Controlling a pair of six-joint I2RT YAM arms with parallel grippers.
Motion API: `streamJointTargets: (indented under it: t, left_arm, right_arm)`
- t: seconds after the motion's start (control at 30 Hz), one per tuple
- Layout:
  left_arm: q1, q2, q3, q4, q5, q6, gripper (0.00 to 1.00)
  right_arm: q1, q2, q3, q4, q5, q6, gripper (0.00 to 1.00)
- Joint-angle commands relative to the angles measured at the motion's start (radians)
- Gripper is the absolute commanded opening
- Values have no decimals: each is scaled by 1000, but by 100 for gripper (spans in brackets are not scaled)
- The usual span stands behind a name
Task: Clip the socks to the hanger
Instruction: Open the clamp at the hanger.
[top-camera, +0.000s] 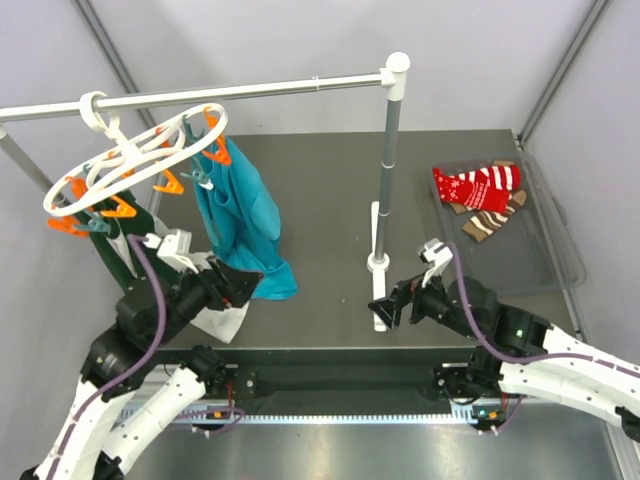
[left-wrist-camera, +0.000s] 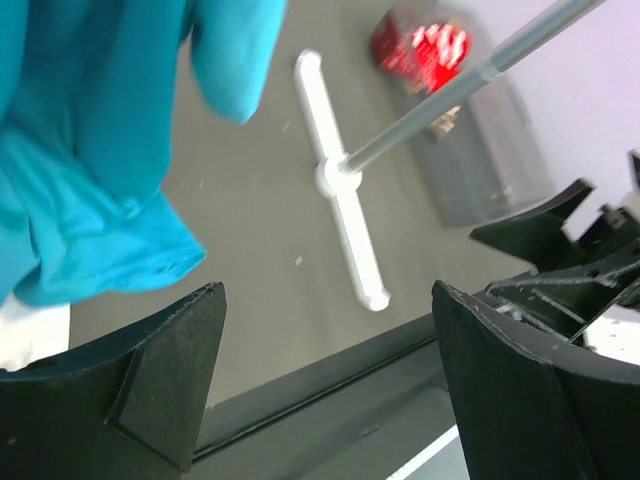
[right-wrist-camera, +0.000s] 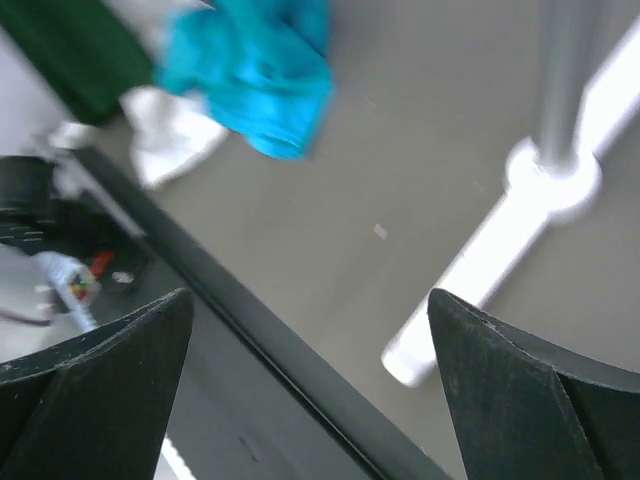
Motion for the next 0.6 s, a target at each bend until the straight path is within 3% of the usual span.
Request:
streamJointTargets:
  t: [0.0,0.13,0.27,0.47,0.57]
  left_arm:
    - [3,-1,133,5,8,35,87]
    - [3,-9,206,21,17,27,82]
    - [5,5,275,41,17,43,76]
    - [3,114,507,23,-14,73,70]
    - [3,171,584,46,-40,35,69]
  right_arm:
    - [5,-42,46,224,-153,-124,100]
    - [4,60,167,353,-236,-180,100]
    - [5,281,421,367,-307,-219,98]
    - [5,566,681,477,-454,-350,85]
    - [4,616,741,577,-499,-416,78]
